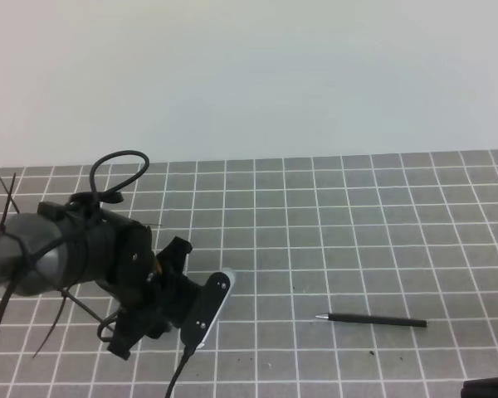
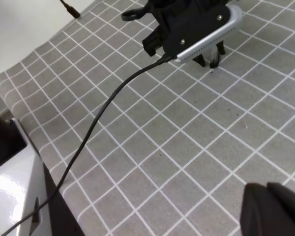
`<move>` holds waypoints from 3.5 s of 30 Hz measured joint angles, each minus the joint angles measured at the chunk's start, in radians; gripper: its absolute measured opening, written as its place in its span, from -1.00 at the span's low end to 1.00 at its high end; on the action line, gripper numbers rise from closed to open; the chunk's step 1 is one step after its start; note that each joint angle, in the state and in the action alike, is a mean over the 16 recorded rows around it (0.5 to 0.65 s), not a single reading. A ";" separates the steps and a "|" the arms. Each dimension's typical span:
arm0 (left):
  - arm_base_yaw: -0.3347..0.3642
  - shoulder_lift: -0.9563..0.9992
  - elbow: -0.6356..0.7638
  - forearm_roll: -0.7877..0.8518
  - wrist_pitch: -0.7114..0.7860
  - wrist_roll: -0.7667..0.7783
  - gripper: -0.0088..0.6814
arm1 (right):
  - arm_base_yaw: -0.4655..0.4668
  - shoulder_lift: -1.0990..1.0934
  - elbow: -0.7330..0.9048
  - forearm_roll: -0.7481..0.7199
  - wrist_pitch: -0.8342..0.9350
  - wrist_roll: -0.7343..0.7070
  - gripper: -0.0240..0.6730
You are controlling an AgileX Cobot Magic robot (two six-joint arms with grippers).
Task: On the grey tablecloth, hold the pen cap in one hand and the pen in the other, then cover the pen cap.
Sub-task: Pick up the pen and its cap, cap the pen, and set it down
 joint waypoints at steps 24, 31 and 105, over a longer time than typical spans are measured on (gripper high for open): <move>0.000 0.037 -0.002 0.032 -0.014 -0.092 -0.63 | 0.000 0.000 0.000 0.000 0.004 0.003 -0.91; 0.000 0.038 -0.003 0.077 -0.021 -0.182 -0.87 | 0.000 0.000 -0.001 0.001 0.005 0.003 -0.91; -0.018 -0.165 0.003 -0.799 0.052 -1.498 -0.97 | 0.000 0.023 -0.016 -0.151 -0.093 0.412 -0.91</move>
